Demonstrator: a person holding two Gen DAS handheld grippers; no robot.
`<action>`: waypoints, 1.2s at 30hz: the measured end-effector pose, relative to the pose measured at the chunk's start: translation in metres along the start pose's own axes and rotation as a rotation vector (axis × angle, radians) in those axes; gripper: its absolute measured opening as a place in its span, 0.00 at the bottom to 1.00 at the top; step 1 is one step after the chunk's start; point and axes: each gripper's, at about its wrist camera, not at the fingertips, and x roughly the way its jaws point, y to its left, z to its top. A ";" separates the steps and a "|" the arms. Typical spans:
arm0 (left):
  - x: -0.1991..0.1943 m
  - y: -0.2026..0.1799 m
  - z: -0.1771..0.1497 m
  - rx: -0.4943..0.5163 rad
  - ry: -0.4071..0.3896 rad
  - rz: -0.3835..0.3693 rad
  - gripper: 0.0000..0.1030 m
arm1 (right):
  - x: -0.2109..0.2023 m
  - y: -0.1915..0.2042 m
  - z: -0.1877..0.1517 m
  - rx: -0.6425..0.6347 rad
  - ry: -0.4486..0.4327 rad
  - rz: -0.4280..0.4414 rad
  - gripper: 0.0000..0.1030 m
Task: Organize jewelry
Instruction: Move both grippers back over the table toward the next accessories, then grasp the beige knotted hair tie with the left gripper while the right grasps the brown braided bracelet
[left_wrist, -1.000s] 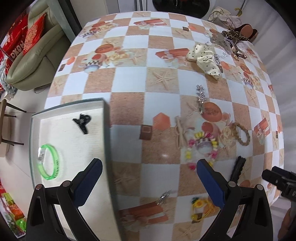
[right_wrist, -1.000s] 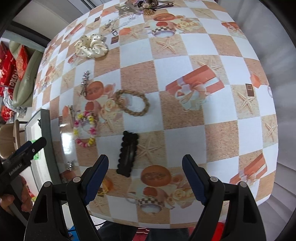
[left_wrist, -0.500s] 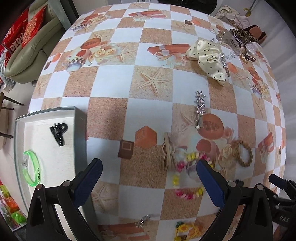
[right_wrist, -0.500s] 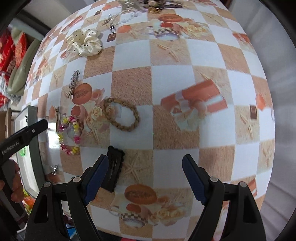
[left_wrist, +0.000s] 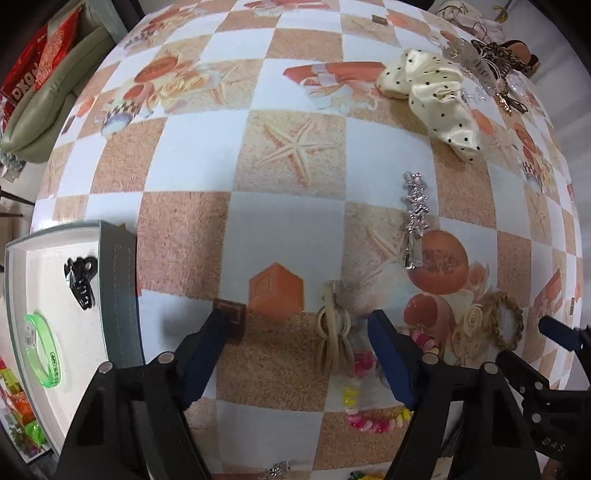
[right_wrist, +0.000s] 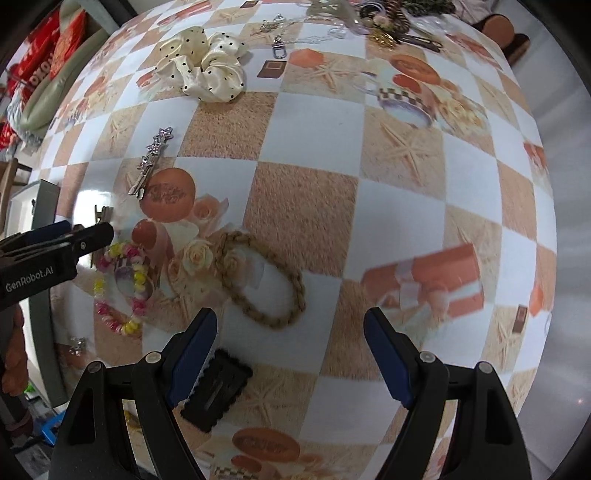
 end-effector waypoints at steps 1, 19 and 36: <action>0.000 -0.002 0.000 0.007 -0.002 0.003 0.79 | 0.003 0.001 0.003 -0.008 0.000 -0.003 0.82; -0.004 -0.042 0.004 0.064 -0.023 -0.003 0.33 | 0.022 0.053 0.027 -0.111 -0.049 -0.064 0.70; -0.030 -0.025 -0.002 0.057 -0.070 -0.079 0.16 | 0.001 0.049 0.023 -0.065 -0.060 -0.026 0.12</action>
